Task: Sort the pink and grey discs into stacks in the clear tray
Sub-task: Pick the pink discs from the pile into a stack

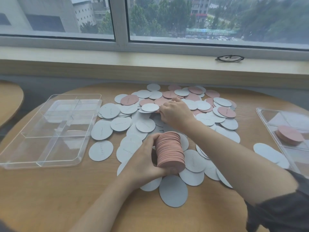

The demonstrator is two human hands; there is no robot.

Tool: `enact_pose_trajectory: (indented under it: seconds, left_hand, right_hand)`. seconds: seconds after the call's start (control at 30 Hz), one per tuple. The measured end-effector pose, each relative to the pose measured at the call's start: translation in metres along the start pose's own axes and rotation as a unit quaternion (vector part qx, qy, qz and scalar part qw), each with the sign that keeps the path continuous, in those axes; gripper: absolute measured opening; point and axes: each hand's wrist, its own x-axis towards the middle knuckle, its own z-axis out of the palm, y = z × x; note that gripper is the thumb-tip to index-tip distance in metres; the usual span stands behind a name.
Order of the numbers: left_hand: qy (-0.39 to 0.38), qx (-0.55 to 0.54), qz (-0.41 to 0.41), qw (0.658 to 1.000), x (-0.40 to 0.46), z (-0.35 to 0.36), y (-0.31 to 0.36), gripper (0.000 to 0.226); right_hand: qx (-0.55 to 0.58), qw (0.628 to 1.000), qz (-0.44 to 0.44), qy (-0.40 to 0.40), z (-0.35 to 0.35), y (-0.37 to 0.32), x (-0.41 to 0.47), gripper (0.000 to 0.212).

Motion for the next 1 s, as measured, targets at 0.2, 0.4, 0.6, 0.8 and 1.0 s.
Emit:
enact_pose_trajectory:
  seconds: [0.2, 0.4, 0.6, 0.8, 1.0]
  left_hand:
    - [0.002, 0.004, 0.003, 1.000, 0.000, 0.001, 0.001, 0.089]
    - [-0.001, 0.004, 0.001, 1.000, 0.000, 0.000, 0.000, 0.090]
    - [0.000, 0.006, 0.002, 1.000, 0.001, 0.001, -0.002, 0.091]
    - [-0.001, 0.007, 0.006, 1.000, 0.002, 0.001, -0.005, 0.091]
    - [-0.004, 0.002, 0.006, 1.000, 0.001, 0.001, -0.006, 0.091]
  right_hand:
    - [0.118, 0.987, 0.056, 0.091, 0.006, 0.003, -0.010, 0.012]
    - [0.229, 0.967, 0.063, 0.089, -0.013, 0.002, -0.022, 0.017]
    - [0.363, 0.924, 0.084, 0.086, -0.016, 0.011, -0.021, 0.023]
    - [0.368, 0.920, 0.119, 0.065, -0.019, 0.017, -0.021, 0.019]
    - [0.431, 0.880, 0.178, 0.094, -0.024, 0.015, -0.020, 0.018]
